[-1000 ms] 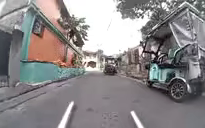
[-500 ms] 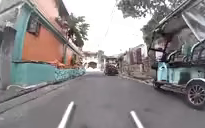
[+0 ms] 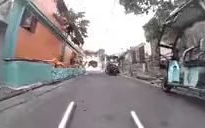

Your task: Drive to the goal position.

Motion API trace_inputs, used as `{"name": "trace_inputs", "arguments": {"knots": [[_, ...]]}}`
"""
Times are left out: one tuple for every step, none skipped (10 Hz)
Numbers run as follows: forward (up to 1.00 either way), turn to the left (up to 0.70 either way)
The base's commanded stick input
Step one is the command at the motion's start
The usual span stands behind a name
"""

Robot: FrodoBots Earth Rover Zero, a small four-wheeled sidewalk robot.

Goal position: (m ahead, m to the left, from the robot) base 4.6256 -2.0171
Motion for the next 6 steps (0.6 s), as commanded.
{"name": "trace_inputs", "arguments": {"knots": [[0.85, 0.0], [0.85, 0.0], [0.85, 0.0], [0.85, 0.0], [0.85, 0.0], [0.85, 0.0]]}}
